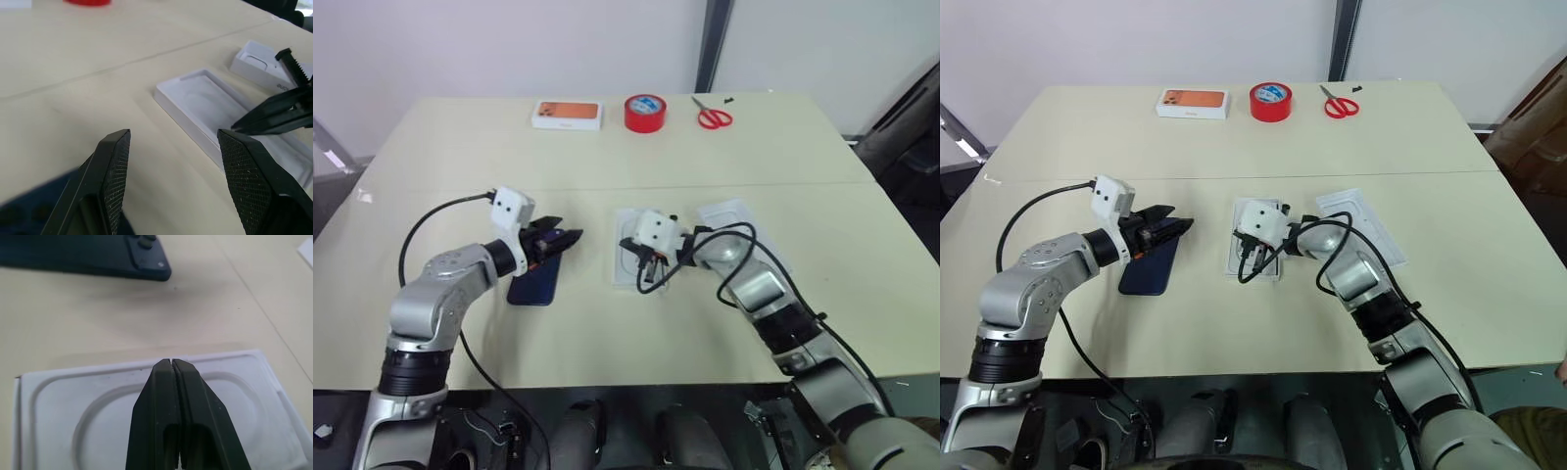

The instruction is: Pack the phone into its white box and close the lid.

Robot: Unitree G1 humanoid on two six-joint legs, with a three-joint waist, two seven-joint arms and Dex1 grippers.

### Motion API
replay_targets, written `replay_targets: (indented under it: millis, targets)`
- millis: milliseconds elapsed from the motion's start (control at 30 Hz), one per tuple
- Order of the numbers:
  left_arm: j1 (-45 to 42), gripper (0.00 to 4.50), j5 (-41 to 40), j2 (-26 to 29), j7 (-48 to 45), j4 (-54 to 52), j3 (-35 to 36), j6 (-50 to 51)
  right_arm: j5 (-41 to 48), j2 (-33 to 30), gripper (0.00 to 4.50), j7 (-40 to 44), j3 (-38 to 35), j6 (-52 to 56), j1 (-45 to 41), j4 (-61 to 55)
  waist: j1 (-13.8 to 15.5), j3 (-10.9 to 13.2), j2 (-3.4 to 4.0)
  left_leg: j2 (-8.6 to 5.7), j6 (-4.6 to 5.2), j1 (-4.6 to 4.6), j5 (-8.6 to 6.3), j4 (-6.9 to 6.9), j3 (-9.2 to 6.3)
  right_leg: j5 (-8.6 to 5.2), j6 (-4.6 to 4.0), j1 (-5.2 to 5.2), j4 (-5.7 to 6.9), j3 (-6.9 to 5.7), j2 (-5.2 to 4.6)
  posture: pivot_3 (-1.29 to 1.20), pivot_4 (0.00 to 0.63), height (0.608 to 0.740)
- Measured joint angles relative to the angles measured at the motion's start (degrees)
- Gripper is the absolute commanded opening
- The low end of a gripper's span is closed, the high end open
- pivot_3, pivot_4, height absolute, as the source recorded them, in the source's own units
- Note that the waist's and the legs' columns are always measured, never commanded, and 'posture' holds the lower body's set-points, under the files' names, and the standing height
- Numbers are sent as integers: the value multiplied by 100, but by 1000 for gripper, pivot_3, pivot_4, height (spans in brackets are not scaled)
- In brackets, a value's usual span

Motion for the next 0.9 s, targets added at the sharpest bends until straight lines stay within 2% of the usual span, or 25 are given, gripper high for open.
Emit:
replay_targets:
  millis: [333,900]
  targets:
    - [201,3003,118,-4,8,21,2,-182,-582,-485,67,448,253,-165,-26,80,-11,-1,0,1,18,-5,-10,0,0,0,0,-10,9,1,1,0,150,734]
    - [144,3003,206,-93,51,82,-46,-234,-702,-470,67,618,167,-36,109,-154,-10,-1,0,1,15,-5,-8,1,0,0,0,-8,10,1,1,0,150,734]
